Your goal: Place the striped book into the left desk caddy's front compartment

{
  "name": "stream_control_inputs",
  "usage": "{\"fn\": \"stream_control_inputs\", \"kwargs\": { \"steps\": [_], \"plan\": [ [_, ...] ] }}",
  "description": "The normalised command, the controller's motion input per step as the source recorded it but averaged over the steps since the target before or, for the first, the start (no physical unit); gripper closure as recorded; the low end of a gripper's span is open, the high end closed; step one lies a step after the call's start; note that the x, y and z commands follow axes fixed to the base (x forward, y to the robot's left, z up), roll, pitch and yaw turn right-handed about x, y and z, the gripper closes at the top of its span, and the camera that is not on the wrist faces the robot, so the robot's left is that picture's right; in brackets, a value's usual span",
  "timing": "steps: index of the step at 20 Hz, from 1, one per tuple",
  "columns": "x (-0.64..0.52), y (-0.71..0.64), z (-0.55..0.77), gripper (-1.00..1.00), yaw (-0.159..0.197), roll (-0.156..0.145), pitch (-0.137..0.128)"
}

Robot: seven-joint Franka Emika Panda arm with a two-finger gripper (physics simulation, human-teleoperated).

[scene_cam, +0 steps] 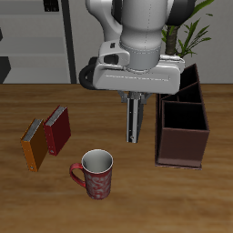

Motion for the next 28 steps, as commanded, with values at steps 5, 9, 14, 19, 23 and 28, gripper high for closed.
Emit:
{"fn": "stream_control_inputs", "kwargs": {
  "steps": [5,9,14,19,23,28],
  "plan": [
    [-0.48,-0.18,0.04,1.00,0.018,-0.014,-0.013],
    [-0.24,-0.05,-0.10,1.00,0.008,-0.032,0.040],
    [-0.34,-0.03,-0.17,1.00,-0.038,-0.048,0.077],
    [-0.38,0.06,-0.15,1.00,-0.036,-0.056,0.023],
    [-0.29,0.07,-0.03,1.00,-0.023,-0.026,-0.024],
    [-0.42,0.14,0.07,1.00,-0.014,0.001,-0.063]
  ]
}}
